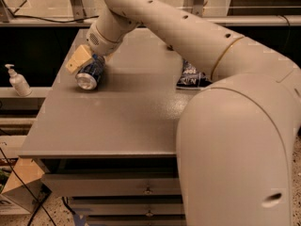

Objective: Place pepsi can upright

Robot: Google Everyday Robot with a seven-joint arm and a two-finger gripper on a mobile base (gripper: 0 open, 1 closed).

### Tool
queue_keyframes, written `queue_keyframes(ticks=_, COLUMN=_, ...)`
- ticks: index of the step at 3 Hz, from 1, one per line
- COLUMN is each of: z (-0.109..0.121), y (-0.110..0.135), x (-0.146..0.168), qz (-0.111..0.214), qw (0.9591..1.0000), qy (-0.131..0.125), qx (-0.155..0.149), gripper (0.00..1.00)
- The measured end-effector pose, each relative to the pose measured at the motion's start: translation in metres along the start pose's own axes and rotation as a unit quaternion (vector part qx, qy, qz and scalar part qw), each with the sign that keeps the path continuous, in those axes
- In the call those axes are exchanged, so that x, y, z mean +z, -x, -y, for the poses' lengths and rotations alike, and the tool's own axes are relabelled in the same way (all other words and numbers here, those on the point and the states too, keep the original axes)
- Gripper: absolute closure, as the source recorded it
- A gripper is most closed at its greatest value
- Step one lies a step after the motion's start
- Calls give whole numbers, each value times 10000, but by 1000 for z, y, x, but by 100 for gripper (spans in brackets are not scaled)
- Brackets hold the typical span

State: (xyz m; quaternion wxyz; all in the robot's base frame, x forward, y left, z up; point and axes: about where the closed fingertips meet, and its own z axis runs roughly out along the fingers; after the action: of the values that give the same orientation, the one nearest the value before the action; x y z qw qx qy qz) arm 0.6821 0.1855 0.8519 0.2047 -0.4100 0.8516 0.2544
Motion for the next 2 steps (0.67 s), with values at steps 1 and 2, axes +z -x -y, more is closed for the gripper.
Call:
queue_keyframes(ticks=1, z=-3, y=-6, x=-2, qz=-45, qw=9999, qy=-118, qx=100, gripper=20)
queue_keyframes(ticks=2, z=-7, y=-6, x=-8, qz=-25, qw=9997, qy=-214, qx=74, gripper=36)
